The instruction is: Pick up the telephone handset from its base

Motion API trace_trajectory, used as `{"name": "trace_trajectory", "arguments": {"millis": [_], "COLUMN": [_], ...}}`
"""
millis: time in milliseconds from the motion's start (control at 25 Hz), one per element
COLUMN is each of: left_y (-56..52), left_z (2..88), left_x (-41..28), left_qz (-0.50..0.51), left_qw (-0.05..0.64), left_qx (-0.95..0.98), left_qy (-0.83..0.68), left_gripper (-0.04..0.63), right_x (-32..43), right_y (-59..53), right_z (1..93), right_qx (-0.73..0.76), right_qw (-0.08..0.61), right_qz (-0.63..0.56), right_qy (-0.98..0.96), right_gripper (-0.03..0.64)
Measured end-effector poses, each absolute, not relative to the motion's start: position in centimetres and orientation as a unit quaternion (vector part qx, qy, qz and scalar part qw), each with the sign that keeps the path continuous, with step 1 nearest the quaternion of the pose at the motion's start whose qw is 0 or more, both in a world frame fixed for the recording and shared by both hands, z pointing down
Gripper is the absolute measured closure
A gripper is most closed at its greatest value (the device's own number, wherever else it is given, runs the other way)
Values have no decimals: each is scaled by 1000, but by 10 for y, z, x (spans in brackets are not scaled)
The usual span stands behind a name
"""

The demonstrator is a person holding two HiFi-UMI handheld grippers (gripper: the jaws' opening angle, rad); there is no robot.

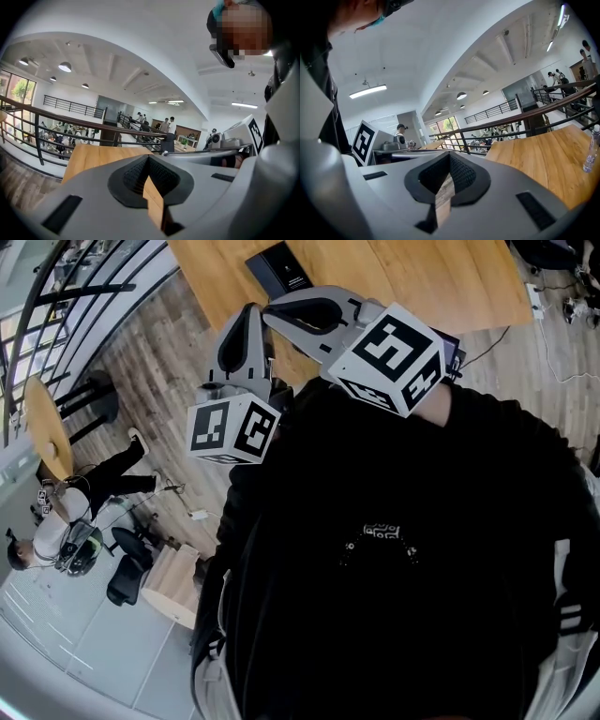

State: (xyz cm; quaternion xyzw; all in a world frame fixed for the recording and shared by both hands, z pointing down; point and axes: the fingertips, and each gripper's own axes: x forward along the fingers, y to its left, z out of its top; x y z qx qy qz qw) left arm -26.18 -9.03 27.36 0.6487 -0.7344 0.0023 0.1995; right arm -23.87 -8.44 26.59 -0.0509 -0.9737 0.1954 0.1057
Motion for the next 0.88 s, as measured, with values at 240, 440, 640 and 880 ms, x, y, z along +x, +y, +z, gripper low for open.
{"name": "trace_trajectory", "arguments": {"millis": [240, 440, 640, 880], "left_y": [-94, -99, -104, -96], "left_z": [278, 291, 303, 322], "left_x": [-297, -312, -321, -332], "left_qz": [-6, -18, -26, -37], "left_qw": [204, 219, 234, 248], "left_qx": [663, 682, 704, 722], "left_qy": [-721, -698, -671, -644], "left_gripper": [591, 591, 591, 591], "right_x": [-275, -291, -301, -313], "right_y": [-87, -91, -94, -85], "right_z": [270, 281, 294, 311], "right_qx": [-32, -14, 2, 27], "right_qw": [122, 146, 167, 195], "right_qz": [190, 193, 193, 193], "right_qy": [-974, -970, -967, -961], "right_gripper": [600, 600, 600, 600]}}
